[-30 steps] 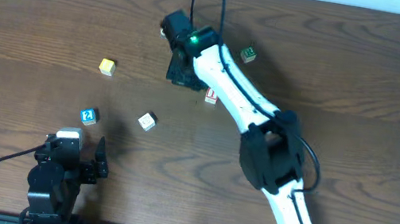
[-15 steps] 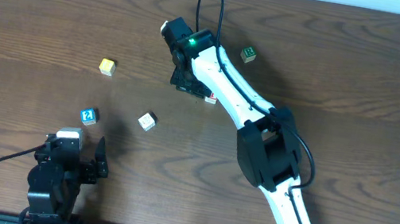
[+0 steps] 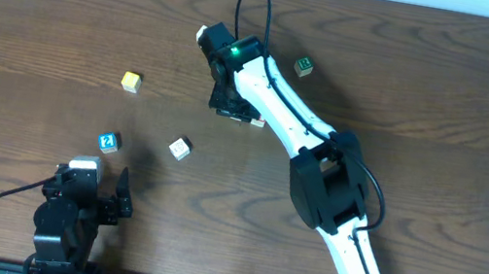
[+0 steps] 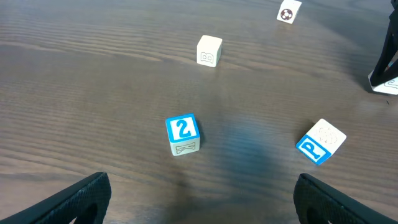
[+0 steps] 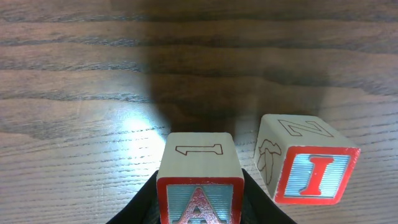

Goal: Spell out Ai2
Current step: 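Carry the 'A' block left and place it beside the 'I' block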

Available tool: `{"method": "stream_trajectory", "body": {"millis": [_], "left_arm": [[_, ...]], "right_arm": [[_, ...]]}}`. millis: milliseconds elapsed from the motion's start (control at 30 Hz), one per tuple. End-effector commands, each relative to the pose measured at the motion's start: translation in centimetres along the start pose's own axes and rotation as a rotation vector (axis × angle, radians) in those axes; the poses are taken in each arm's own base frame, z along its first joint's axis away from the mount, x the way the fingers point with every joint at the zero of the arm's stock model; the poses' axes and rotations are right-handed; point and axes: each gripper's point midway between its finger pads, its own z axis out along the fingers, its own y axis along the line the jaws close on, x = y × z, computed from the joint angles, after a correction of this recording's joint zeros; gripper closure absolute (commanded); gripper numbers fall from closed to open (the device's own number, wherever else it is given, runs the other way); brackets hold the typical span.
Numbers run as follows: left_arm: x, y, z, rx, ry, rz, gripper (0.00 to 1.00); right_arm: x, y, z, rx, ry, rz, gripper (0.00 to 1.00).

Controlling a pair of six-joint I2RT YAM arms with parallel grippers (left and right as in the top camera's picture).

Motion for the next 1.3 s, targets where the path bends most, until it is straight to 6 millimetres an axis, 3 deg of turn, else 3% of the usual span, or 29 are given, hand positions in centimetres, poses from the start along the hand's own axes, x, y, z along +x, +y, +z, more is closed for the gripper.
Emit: {"method": "stream_trajectory", "body": {"millis": [0,67,233,1000,1100,1267], "left_arm": [[0.2,0.3,0.2,-0.013,0.000,-0.006,0.05],[0.2,0.3,0.2,-0.013,0.000,-0.006,0.05],[0.2,0.3,0.2,-0.013,0.000,-0.006,0.05],[0.2,0.3,0.2,-0.013,0.000,-0.006,0.05],[0.2,0.3,0.2,-0.013,0.000,-0.006,0.05],[0.2,0.3,0.2,-0.013,0.000,-0.006,0.05]], "right_arm": [[-0.2,-0.4,0.3,0.006,0.008,-0.015,0.98],[-0.2,-0.4,0.3,0.006,0.009,-0.021,0.98],[-0.2,-0.4,0.4,0.004,0.007,-0.021,0.79],[0.1,-0.4,0.8,0.006,0.021,-0.026,0.58],[-0.3,-0.2,0.8,-0.008,0.006,-0.038,0.48],[-2.1,-0.3,0.8,-0.037,-0.029,-0.030,0.46]]}}
